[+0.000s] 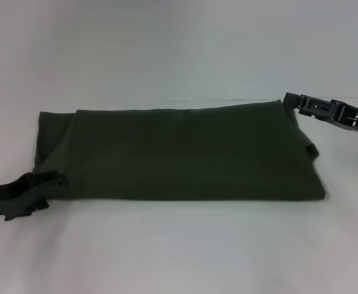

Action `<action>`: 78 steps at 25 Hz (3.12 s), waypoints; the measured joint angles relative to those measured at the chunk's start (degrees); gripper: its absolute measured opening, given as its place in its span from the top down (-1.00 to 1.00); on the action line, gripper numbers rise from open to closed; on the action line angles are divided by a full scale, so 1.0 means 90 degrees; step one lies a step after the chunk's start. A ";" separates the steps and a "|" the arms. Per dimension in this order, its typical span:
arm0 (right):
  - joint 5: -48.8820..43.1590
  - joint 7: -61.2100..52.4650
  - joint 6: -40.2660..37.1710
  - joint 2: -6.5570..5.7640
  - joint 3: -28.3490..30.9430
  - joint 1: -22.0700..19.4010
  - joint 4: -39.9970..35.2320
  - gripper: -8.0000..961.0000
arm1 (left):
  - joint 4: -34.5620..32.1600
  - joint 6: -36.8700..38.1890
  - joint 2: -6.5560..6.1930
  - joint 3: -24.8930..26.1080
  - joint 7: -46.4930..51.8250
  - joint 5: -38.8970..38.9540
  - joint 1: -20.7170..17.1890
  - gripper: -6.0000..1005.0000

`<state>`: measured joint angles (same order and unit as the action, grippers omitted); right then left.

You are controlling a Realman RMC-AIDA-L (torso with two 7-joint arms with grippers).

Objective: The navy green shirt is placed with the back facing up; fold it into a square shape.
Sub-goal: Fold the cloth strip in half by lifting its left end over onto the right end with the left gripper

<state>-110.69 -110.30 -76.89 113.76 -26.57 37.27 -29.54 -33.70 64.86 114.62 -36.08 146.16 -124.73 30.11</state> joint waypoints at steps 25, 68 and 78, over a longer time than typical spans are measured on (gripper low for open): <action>0.0073 0.0000 0.0051 -0.0014 0.0002 -0.0053 0.0000 -0.91 | -0.0132 -0.0169 0.0004 -0.0014 -0.0176 -0.0164 0.0228 -0.65; 0.0131 -0.0010 0.0127 -0.0023 0.0003 -0.0028 0.0000 -0.91 | 0.0151 -0.0765 -0.0012 -0.0019 -0.0159 -0.0163 0.0331 -0.65; 0.0132 -0.0010 0.0126 -0.0023 0.0003 -0.0052 0.0007 -0.91 | 0.0074 -0.0716 0.0025 -0.0024 -0.0322 -0.0142 0.0429 -0.65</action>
<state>-109.50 -110.39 -75.76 113.55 -26.54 36.80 -29.47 -33.04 58.42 114.85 -36.29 143.26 -126.01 33.96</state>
